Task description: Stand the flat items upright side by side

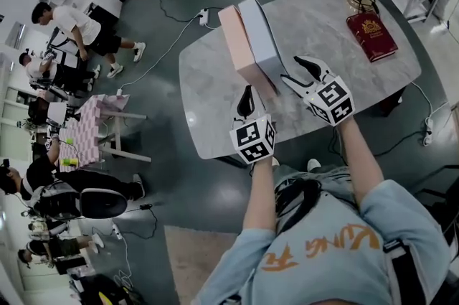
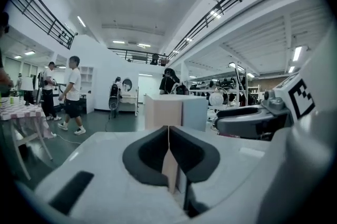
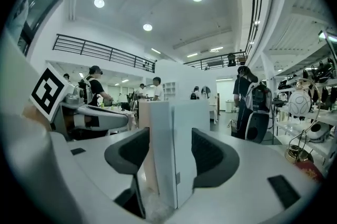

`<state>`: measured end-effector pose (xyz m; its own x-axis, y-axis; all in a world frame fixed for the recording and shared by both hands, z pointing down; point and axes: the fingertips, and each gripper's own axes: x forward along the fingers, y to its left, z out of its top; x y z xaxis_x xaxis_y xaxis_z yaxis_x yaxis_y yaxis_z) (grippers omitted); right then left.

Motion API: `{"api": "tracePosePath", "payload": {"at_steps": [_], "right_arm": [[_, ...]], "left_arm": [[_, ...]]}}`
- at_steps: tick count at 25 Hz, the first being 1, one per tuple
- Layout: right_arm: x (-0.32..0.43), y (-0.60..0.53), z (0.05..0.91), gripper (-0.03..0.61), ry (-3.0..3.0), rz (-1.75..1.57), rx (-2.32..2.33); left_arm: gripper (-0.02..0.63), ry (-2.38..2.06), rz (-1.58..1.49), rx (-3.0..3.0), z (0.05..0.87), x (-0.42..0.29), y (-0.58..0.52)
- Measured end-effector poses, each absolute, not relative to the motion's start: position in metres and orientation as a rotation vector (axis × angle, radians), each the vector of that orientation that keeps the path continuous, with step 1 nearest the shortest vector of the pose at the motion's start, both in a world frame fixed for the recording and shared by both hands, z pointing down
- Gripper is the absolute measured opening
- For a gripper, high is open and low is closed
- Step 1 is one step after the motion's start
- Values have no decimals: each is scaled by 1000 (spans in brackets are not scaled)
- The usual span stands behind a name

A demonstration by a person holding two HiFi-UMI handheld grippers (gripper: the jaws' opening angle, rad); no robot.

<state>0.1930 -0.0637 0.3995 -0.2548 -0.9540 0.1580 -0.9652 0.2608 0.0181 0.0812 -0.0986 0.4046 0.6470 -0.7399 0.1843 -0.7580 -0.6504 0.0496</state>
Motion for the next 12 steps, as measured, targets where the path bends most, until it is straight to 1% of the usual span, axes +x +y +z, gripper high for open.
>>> {"api": "tracePosePath", "payload": {"at_steps": [3, 6, 11, 12], "right_arm": [[194, -57, 387, 224, -2384, 99, 1876], [196, -54, 388, 166, -2317, 103, 1909], [196, -47, 375, 11, -2272, 122, 2034], [193, -46, 370, 3, -2278, 119, 2054]], "left_arm": [[12, -1279, 155, 2767, 387, 78, -99], [12, -1211, 86, 2831, 373, 79, -94], [12, -1080, 40, 2942, 349, 83, -87], [12, -1077, 37, 2958, 343, 81, -89]]}}
